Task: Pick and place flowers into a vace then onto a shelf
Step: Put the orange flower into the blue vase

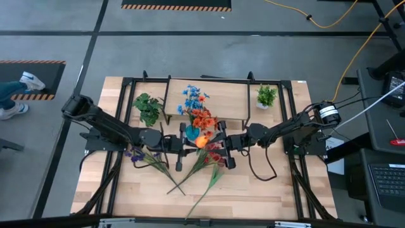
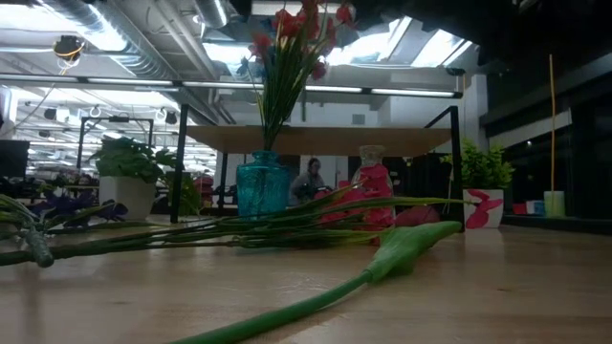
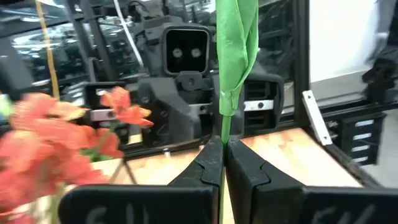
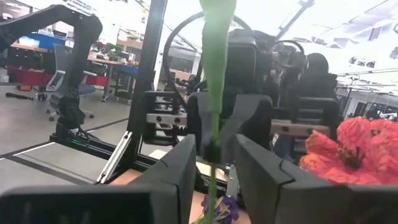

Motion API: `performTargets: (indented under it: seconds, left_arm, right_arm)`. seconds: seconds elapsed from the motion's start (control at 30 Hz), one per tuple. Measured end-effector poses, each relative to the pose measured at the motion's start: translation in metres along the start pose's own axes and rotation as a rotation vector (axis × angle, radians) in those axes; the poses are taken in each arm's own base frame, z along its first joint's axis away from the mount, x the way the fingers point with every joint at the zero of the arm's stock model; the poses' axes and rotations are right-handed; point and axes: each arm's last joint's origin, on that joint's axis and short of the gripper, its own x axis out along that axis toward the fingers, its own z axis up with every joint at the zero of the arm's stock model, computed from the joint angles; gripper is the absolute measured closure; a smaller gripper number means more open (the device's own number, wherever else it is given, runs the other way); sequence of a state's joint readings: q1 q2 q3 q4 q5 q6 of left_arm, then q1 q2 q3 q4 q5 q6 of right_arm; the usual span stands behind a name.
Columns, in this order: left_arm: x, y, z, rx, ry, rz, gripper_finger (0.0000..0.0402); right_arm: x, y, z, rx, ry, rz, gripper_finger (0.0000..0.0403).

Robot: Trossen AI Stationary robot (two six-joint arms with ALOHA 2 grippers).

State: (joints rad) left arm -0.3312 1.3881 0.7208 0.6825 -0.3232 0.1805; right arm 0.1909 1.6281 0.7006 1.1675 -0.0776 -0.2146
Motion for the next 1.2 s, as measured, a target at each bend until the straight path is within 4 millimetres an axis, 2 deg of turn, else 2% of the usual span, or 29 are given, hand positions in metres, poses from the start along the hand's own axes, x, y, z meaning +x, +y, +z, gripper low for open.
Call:
performTargets:
  seconds: [0.13,0.23,0.33,0.43,0.6,0.8,1.03,1.2]
  left_arm:
    - [-0.011,-0.004,0.006,0.024,0.051,0.062,0.0398]
    - [-0.021,-0.007,0.013,0.03,0.069,0.126,0.0398]
    - [-0.031,-0.01,0.014,0.033,0.085,0.216,0.0398]
    - [-0.042,-0.012,0.007,0.022,0.08,0.275,0.0398]
    - [-0.058,-0.009,-0.004,-0.008,0.011,0.294,0.0398]
    - [-0.068,0.005,-0.01,-0.014,-0.108,0.308,0.0398]
    - [-0.067,0.026,-0.028,-0.064,-0.093,0.363,0.0398]
    - [-0.065,0.038,-0.034,-0.103,-0.101,0.357,0.0398]
  right_arm:
    - [-0.003,-0.001,0.007,0.006,0.04,0.01,0.0292]
    - [-0.006,0.0,0.012,0.019,0.104,0.031,0.0309]
    - [-0.01,0.005,0.017,0.024,0.152,0.058,0.0346]
    - [-0.012,0.012,0.018,0.021,0.164,0.087,0.0392]
    - [-0.02,0.021,0.008,0.028,0.232,0.082,0.0399]
    - [-0.031,0.028,-0.004,0.091,0.279,0.056,0.04]
    - [-0.033,0.03,-0.006,0.097,0.284,0.063,0.0401]
    - [-0.033,0.03,-0.006,0.095,0.284,0.063,0.04]
